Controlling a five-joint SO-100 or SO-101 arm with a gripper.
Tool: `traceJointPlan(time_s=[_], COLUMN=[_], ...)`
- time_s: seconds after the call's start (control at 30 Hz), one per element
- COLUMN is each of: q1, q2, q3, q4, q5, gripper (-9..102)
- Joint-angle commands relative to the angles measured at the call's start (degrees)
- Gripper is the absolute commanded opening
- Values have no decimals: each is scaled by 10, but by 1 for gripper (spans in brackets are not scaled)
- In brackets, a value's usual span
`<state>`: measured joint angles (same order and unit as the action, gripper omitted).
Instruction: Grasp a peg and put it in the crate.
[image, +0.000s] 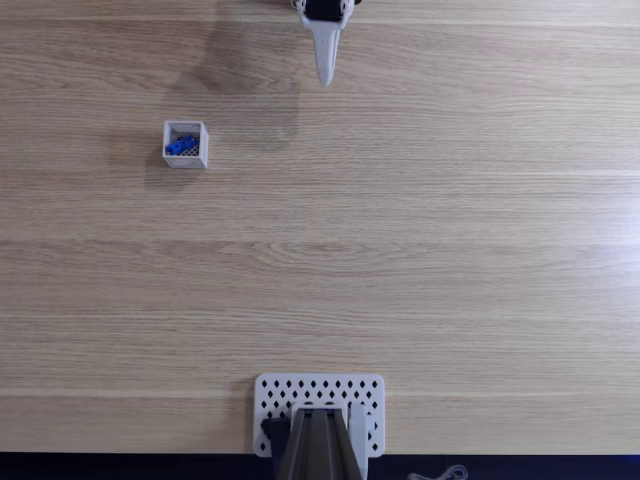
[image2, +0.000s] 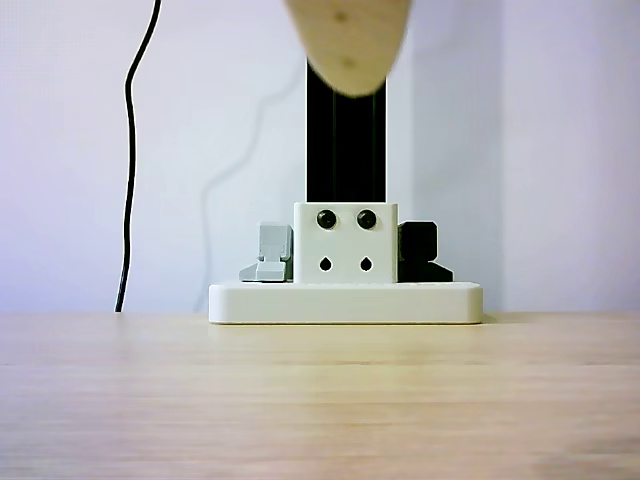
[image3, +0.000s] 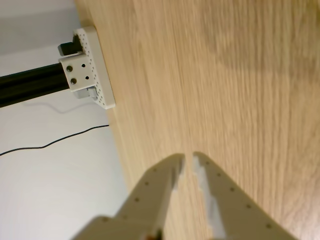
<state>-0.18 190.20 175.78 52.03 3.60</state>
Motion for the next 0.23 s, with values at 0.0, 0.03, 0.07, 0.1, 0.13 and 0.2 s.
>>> traceJointPlan(time_s=[0.0,0.03,0.07,0.1,0.13,0.2], q1=[-6,-6,-6,-6,-6,-6], q2=[10,10,10,10,10,10], q3=[-7,-7,-7,-7,-6,-6], q4=[5,5,5,4,4,4], q5=[3,3,3,1,0,2], gripper=[-1,-1,-1,-1,-1,-1])
